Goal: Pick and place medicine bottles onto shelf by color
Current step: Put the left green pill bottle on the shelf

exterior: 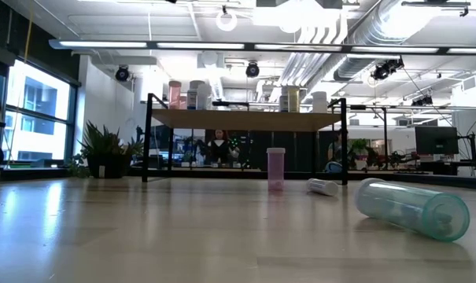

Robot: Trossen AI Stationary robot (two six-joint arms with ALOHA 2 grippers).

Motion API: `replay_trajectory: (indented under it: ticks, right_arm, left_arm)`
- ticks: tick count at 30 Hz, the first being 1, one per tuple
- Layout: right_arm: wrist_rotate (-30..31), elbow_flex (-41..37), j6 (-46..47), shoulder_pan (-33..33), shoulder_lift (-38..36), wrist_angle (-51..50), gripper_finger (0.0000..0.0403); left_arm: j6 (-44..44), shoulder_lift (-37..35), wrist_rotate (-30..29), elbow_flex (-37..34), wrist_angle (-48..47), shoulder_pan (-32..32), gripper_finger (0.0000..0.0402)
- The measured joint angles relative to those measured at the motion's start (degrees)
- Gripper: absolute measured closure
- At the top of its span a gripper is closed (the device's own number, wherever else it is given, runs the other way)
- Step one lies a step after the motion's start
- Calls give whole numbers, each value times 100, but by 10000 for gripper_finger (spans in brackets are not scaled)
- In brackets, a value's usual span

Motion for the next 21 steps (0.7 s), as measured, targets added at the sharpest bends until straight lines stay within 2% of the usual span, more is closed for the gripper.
replay_trajectory:
  ticks: [9, 21]
  right_arm:
    - [-2, 0, 141, 0, 26, -18, 181]
    - [-11, 0, 313, 0, 26, -22, 255]
  left_arm:
    - [141, 0, -1, 0, 111, 0, 313]
    - [150, 0, -48, 0, 109, 59, 313]
